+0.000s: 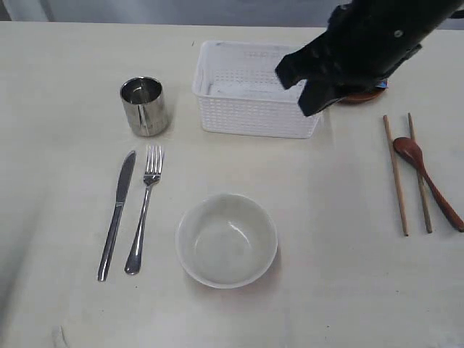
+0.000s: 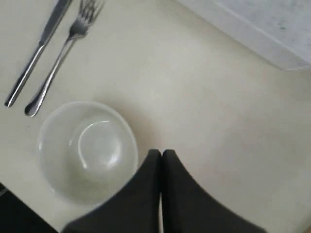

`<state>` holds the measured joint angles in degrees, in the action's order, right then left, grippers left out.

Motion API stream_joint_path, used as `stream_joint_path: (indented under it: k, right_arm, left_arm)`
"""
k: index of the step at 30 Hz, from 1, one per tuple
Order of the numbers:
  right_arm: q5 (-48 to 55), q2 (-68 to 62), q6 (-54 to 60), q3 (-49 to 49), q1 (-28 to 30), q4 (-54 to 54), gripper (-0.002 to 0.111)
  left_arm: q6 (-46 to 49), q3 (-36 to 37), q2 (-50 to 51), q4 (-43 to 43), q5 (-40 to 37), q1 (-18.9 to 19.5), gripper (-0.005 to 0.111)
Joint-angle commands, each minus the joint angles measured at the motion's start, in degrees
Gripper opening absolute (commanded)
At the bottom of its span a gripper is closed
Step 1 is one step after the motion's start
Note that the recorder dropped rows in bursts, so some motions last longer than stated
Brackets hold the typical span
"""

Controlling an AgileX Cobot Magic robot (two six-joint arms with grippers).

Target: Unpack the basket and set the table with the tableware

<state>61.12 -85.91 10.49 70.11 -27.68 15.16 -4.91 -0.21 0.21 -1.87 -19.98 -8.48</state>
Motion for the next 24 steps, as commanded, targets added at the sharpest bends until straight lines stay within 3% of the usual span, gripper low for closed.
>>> stream_joint_path:
  k: [1, 12, 16, 19, 24]
  right_arm:
    - [-1.63, 0.58, 0.94, -0.22, -5.34, -0.29, -0.001]
    - [-5.84, 1.77, -0.31, -0.22, -6.43, -1.65, -0.001]
    - [-7.17, 5.44, -6.61, -0.22, -6.43, -11.51, -0.001]
    - [-6.78, 7.96, -13.73, -0.22, -4.6, -20.51, -0.001]
    - [-6.46, 8.76, -14.22, -1.09, 1.31, -16.98, -0.001]
  left_arm:
    - [0.17, 0.21, -0.21, 0.05, 0.12, -0.27, 0.0]
    - [0.17, 0.21, -0.21, 0.05, 0.12, -0.27, 0.0]
    - [0.17, 0.21, -0.21, 0.05, 0.12, -0.27, 0.0]
    - [0.17, 0.21, -0.21, 0.05, 0.12, -0.27, 0.0]
    - [0.17, 0.21, -0.21, 0.05, 0.12, -0.27, 0.0]
